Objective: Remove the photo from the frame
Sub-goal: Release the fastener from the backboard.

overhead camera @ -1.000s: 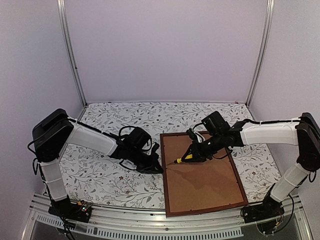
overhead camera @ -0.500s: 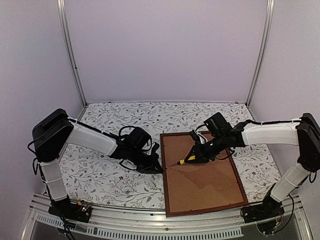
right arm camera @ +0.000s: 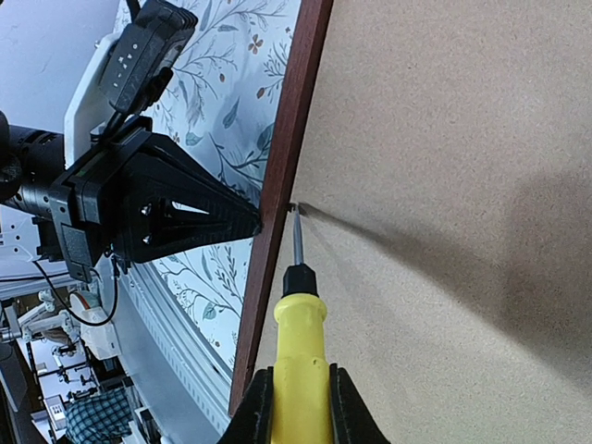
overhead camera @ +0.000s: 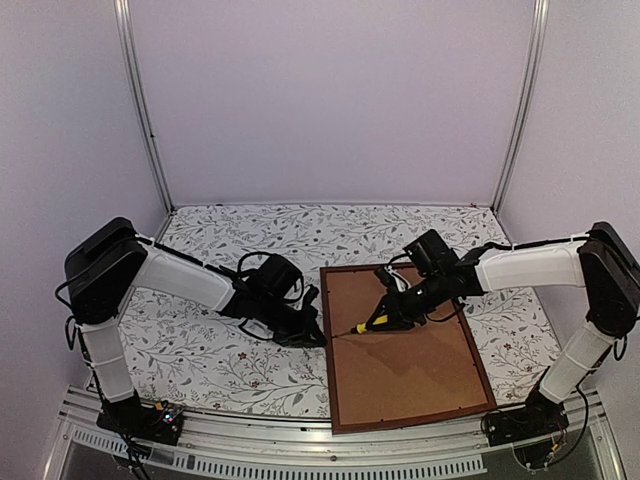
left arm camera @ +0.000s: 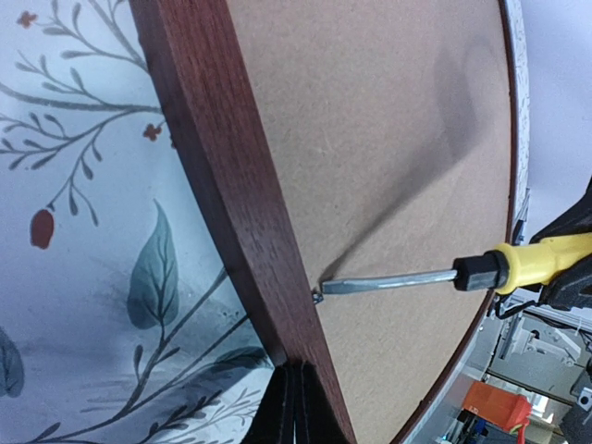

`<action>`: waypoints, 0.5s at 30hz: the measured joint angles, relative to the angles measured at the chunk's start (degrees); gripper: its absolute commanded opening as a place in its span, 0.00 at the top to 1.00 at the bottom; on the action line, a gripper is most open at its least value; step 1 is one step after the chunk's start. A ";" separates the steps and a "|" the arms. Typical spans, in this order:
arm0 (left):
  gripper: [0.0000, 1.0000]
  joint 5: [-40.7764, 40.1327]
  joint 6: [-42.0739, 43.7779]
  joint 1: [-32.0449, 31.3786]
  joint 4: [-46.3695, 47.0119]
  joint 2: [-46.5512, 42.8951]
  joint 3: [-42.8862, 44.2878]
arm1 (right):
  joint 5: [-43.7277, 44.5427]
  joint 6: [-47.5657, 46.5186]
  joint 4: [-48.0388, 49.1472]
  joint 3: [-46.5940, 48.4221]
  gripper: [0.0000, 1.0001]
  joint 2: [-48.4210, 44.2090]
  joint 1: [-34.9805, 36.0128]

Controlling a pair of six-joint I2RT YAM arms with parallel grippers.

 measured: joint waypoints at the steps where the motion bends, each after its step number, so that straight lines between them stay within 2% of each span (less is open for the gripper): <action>1: 0.97 0.02 0.00 0.00 0.00 0.00 0.00 | -0.15 0.00 0.22 0.00 1.00 0.11 -0.04; 15: 0.97 0.02 0.00 0.00 0.02 0.02 0.00 | -4.96 -0.57 1.57 -0.02 1.00 2.21 -1.27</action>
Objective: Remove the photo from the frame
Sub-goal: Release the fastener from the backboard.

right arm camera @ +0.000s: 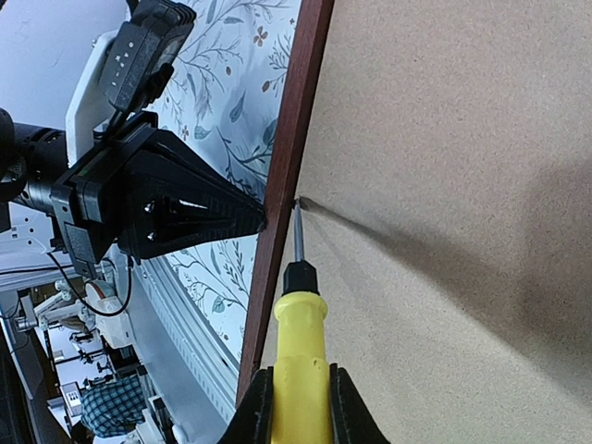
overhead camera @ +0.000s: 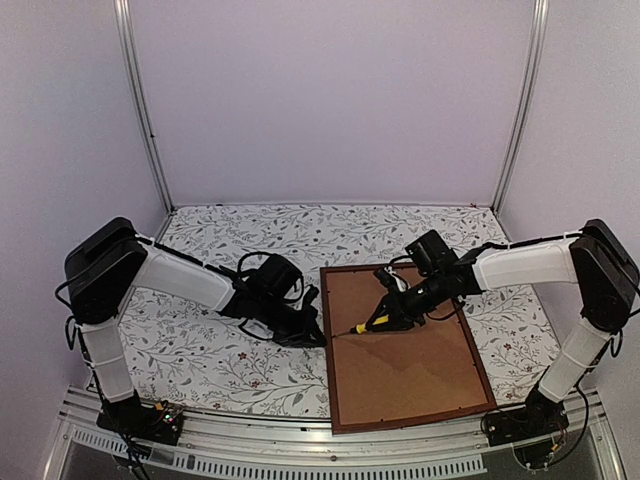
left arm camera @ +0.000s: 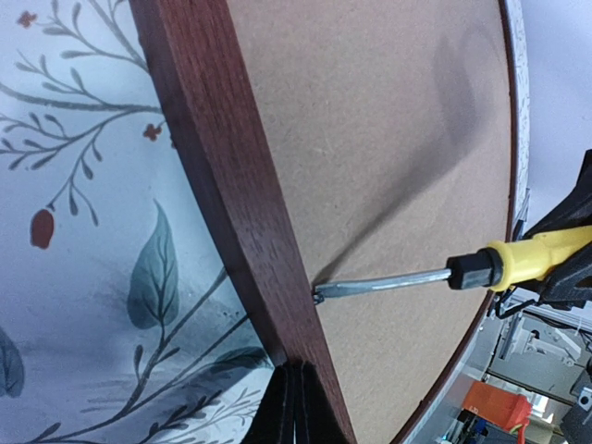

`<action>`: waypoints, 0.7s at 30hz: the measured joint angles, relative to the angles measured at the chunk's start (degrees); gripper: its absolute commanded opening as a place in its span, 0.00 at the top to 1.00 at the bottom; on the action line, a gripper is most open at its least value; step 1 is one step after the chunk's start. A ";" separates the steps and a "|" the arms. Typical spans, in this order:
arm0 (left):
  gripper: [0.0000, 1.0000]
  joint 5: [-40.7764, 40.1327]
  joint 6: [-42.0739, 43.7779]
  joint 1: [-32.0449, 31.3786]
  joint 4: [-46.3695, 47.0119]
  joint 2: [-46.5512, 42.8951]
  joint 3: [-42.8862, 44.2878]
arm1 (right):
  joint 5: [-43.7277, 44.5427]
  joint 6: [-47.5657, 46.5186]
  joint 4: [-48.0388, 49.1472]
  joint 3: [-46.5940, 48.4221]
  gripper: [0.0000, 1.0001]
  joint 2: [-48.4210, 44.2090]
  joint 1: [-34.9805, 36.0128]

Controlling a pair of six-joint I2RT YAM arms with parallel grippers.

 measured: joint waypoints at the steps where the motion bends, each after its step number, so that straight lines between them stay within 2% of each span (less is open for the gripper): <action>1: 0.97 0.02 0.00 0.00 0.02 0.00 0.00 | -0.31 -0.02 0.04 0.00 1.00 0.07 -0.07; 11: 0.97 0.26 0.00 0.00 -0.26 0.24 0.35 | -3.52 0.37 1.07 -1.16 1.00 1.14 -0.39; 21: 0.97 0.76 0.00 0.11 -0.87 0.52 0.85 | 0.35 1.53 -4.31 2.47 1.00 1.27 2.82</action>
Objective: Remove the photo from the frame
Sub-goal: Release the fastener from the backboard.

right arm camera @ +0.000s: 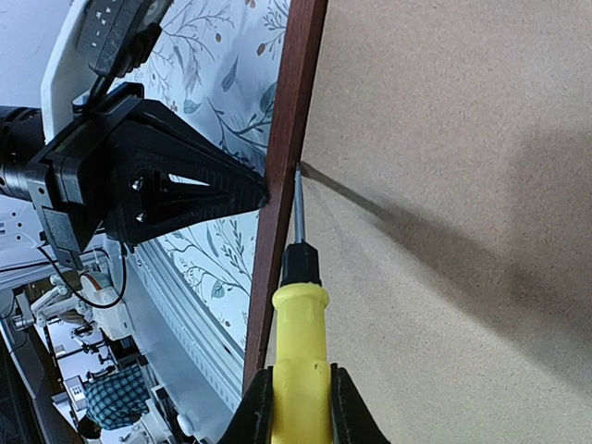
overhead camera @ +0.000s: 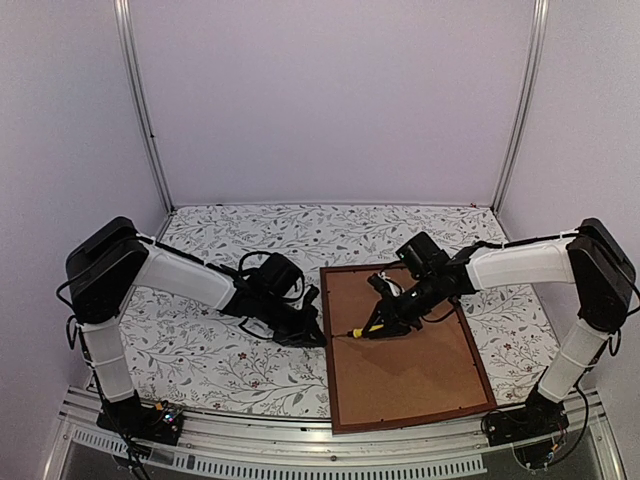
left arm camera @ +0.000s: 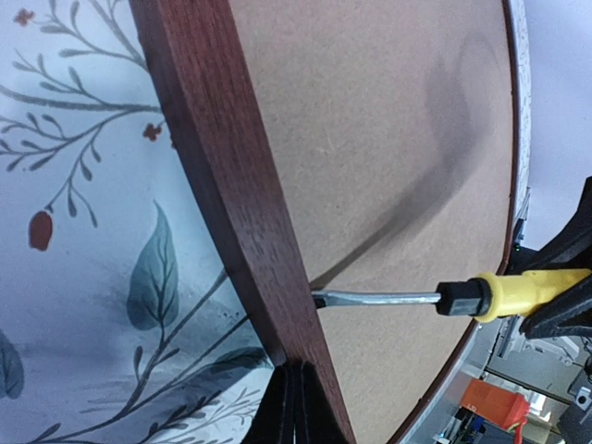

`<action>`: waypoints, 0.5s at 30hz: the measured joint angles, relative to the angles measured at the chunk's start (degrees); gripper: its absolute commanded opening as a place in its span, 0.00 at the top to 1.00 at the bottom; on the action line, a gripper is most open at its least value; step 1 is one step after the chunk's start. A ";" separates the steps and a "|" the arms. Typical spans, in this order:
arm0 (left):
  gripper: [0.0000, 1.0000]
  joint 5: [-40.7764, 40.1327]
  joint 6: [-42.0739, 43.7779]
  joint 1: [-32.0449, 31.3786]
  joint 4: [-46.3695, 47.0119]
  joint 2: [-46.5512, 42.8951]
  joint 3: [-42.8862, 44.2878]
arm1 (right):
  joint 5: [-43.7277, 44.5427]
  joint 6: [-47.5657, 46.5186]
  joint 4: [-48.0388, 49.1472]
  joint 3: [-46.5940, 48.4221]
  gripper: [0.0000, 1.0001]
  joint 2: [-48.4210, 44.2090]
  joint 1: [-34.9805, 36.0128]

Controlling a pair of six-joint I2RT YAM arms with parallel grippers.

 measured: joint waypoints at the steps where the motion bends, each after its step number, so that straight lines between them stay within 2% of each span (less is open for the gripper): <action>1: 0.97 0.00 0.00 0.00 0.00 0.00 0.00 | 0.66 0.28 -0.79 0.61 1.00 0.00 0.37; 10: 0.97 0.37 -0.04 0.00 0.33 0.07 -0.02 | 6.08 2.21 -9.09 7.50 1.00 1.33 3.48; 15: 0.97 0.63 -0.17 0.00 1.05 0.07 -0.42 | 10.34 3.26 -16.68 14.38 1.00 3.72 5.95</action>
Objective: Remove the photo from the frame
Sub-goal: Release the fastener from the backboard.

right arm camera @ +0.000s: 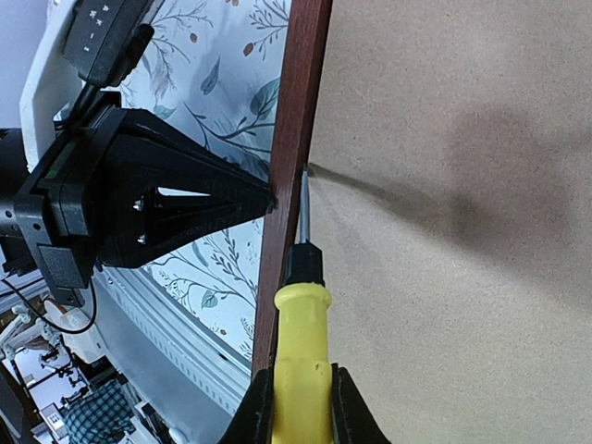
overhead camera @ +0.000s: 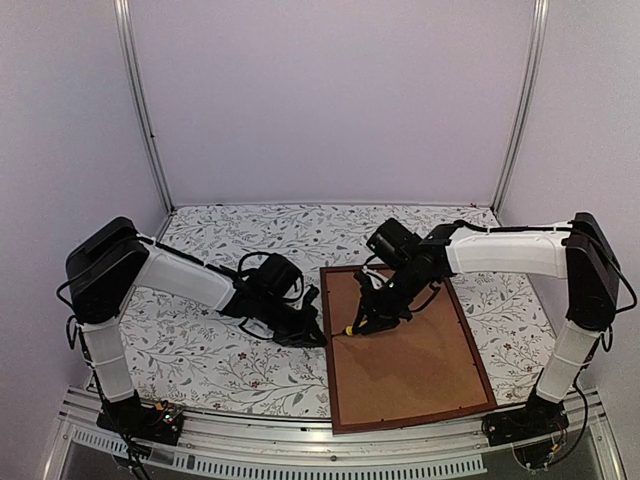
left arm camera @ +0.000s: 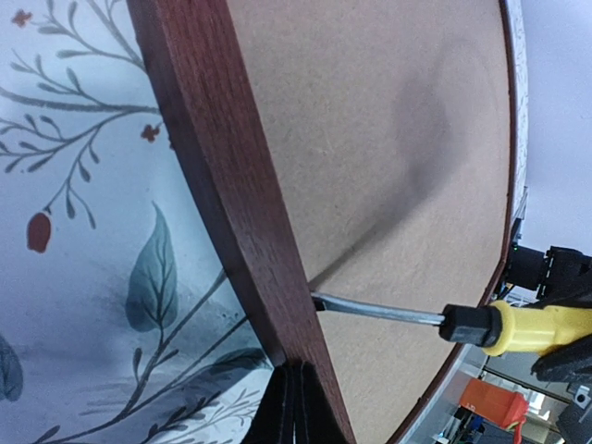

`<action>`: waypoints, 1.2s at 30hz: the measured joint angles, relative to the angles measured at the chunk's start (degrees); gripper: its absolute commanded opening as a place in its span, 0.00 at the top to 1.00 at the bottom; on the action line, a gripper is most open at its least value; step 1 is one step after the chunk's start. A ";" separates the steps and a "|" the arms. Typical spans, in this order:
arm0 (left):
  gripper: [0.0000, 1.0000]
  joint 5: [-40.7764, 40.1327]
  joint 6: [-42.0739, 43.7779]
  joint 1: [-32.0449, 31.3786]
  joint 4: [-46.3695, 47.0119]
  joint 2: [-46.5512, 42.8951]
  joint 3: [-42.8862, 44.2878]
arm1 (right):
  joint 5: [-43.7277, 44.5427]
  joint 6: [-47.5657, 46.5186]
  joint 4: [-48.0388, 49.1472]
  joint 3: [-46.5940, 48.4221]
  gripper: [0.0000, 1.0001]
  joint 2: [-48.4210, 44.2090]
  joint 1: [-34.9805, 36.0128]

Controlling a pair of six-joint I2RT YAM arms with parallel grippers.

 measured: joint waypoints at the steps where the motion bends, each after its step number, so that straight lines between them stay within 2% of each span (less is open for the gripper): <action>1: 0.97 0.04 -0.04 0.00 0.31 -0.02 -0.13 | 1.11 0.22 -1.79 1.77 1.00 0.68 0.63; 18: 0.97 1.05 -1.57 0.02 8.79 -0.61 -4.55 | 14.97 5.75 -23.04 24.74 1.00 11.96 8.79; 31: 0.98 1.40 -2.40 0.02 13.62 -0.63 -6.75 | 20.28 9.88 -34.93 39.71 1.00 20.63 12.13; 36: 0.98 1.46 -2.47 0.02 15.47 -0.66 -7.67 | 21.20 11.10 -36.98 42.32 1.00 22.21 12.79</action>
